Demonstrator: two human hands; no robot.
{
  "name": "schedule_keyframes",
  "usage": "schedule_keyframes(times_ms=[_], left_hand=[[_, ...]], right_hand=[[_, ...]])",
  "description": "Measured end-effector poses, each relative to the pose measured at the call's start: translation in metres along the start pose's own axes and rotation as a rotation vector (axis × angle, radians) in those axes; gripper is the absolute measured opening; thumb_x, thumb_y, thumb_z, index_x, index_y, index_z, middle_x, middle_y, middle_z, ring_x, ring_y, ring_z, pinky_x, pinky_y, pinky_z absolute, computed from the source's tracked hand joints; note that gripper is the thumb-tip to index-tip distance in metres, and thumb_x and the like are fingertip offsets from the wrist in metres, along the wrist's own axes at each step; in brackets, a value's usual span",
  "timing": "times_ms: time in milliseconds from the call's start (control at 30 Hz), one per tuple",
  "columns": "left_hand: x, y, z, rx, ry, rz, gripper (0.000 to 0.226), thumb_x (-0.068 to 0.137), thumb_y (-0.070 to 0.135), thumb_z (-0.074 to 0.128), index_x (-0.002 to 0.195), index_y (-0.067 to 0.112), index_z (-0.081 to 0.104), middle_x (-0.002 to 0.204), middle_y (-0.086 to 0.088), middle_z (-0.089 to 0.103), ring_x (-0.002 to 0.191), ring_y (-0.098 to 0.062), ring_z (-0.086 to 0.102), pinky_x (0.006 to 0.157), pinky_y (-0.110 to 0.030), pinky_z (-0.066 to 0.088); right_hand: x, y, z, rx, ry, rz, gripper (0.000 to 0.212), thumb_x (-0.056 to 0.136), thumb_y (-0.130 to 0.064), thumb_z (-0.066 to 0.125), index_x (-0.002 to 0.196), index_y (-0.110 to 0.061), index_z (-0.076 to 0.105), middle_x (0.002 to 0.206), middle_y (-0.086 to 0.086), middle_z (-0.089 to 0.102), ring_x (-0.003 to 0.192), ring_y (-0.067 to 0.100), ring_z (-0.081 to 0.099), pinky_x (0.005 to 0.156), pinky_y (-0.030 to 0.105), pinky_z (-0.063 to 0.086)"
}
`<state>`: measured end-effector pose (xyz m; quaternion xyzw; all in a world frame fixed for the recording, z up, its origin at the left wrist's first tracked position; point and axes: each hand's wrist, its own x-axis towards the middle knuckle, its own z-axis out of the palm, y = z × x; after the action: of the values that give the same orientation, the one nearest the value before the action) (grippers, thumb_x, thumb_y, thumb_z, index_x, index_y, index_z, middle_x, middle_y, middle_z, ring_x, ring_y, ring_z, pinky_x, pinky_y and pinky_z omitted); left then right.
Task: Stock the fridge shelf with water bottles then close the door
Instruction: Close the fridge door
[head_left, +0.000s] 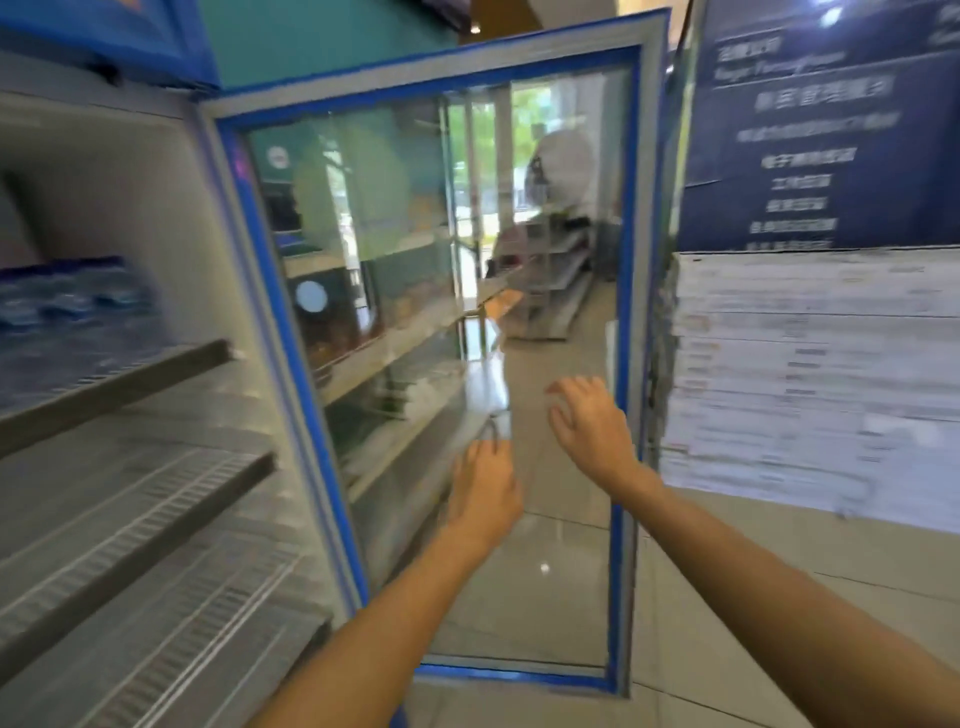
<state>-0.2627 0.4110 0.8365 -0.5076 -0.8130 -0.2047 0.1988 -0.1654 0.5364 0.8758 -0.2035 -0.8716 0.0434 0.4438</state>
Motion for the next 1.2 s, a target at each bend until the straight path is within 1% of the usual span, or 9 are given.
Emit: schedule_keyframes(times_ms=[67, 200, 300, 467, 567, 767, 1000, 1100, 1200], left_hand=[[0.026, 0.045, 0.003, -0.047, 0.056, 0.079, 0.031, 0.064, 0.017, 0.043, 0.083, 0.003, 0.064, 0.079, -0.017, 0.062, 0.074, -0.035, 0.062, 0.066, -0.033, 0.053], [0.075, 0.127, 0.014, -0.097, 0.032, -0.007, 0.03, 0.072, 0.014, 0.067, 0.099, 0.004, 0.058, 0.1, -0.013, 0.058, 0.097, -0.029, 0.056, 0.077, -0.035, 0.047], [0.101, 0.164, 0.038, -0.161, 0.014, -0.148, 0.038, 0.081, 0.014, 0.066, 0.114, 0.003, 0.052, 0.114, -0.014, 0.054, 0.11, -0.027, 0.053, 0.082, -0.033, 0.047], [0.129, 0.179, 0.082, -0.263, 0.024, -0.269, 0.045, 0.086, 0.008, 0.054, 0.128, 0.003, 0.04, 0.125, -0.013, 0.045, 0.117, -0.028, 0.046, 0.093, -0.033, 0.043], [0.137, 0.178, 0.099, -0.282, 0.019, -0.338, 0.049, 0.088, 0.015, 0.054, 0.132, 0.003, 0.036, 0.124, -0.012, 0.044, 0.112, -0.026, 0.046, 0.091, -0.033, 0.043], [0.12, 0.191, 0.11, -0.507, 0.124, -0.483, 0.046, 0.079, 0.015, 0.069, 0.113, 0.008, 0.038, 0.115, -0.008, 0.045, 0.104, -0.024, 0.051, 0.087, -0.036, 0.05], [0.064, 0.201, 0.093, -0.447, 0.303, -0.678, 0.039, 0.078, 0.026, 0.069, 0.101, 0.012, 0.04, 0.107, -0.004, 0.045, 0.099, -0.018, 0.046, 0.072, -0.026, 0.046], [0.028, 0.198, 0.08, -0.48, 0.358, -0.707, 0.04, 0.077, 0.027, 0.07, 0.092, 0.016, 0.036, 0.097, 0.0, 0.042, 0.084, -0.009, 0.04, 0.055, -0.015, 0.031], [-0.012, 0.189, 0.062, -0.54, 0.419, -0.685, 0.04, 0.075, 0.024, 0.072, 0.09, 0.02, 0.035, 0.089, 0.005, 0.043, 0.07, -0.007, 0.04, 0.05, -0.014, 0.031]], right_hand=[[0.021, 0.029, -0.024, -0.068, 0.107, 0.034, 0.02, 0.083, -0.009, 0.055, 0.1, 0.0, 0.06, 0.101, 0.017, 0.06, 0.091, 0.038, 0.055, 0.078, 0.042, 0.045], [0.056, 0.08, -0.049, -0.024, 0.13, 0.221, 0.06, 0.088, -0.012, 0.064, 0.139, 0.003, 0.036, 0.147, 0.023, 0.032, 0.132, 0.039, 0.033, 0.107, 0.041, 0.034], [0.074, 0.106, -0.056, 0.17, 0.029, 0.379, 0.08, 0.093, -0.016, 0.061, 0.151, 0.001, 0.009, 0.158, 0.02, 0.013, 0.146, 0.033, 0.016, 0.115, 0.035, 0.02], [0.083, 0.133, -0.035, 0.492, -0.22, 0.529, 0.042, 0.098, -0.023, 0.052, 0.131, -0.001, 0.04, 0.122, 0.018, 0.057, 0.112, 0.035, 0.056, 0.091, 0.041, 0.047], [0.079, 0.139, -0.022, 0.616, -0.207, 0.531, 0.036, 0.099, -0.025, 0.048, 0.124, -0.002, 0.037, 0.11, 0.016, 0.059, 0.096, 0.031, 0.06, 0.078, 0.038, 0.048], [0.062, 0.144, -0.019, 0.515, -0.143, 0.36, 0.042, 0.095, -0.038, 0.051, 0.119, -0.006, 0.038, 0.105, 0.015, 0.055, 0.09, 0.03, 0.058, 0.079, 0.049, 0.052], [0.018, 0.113, -0.051, 0.514, -0.058, 0.149, 0.042, 0.086, -0.042, 0.066, 0.098, -0.013, 0.038, 0.086, 0.001, 0.052, 0.069, 0.011, 0.052, 0.055, 0.011, 0.04], [-0.004, 0.093, -0.063, 0.526, -0.064, 0.087, 0.049, 0.08, -0.051, 0.069, 0.096, -0.019, 0.036, 0.085, 0.0, 0.053, 0.069, 0.013, 0.054, 0.055, 0.017, 0.044], [-0.037, 0.07, -0.061, 0.639, -0.05, -0.012, 0.061, 0.078, -0.055, 0.068, 0.114, -0.015, 0.039, 0.109, 0.007, 0.055, 0.096, 0.021, 0.059, 0.078, 0.038, 0.055]])
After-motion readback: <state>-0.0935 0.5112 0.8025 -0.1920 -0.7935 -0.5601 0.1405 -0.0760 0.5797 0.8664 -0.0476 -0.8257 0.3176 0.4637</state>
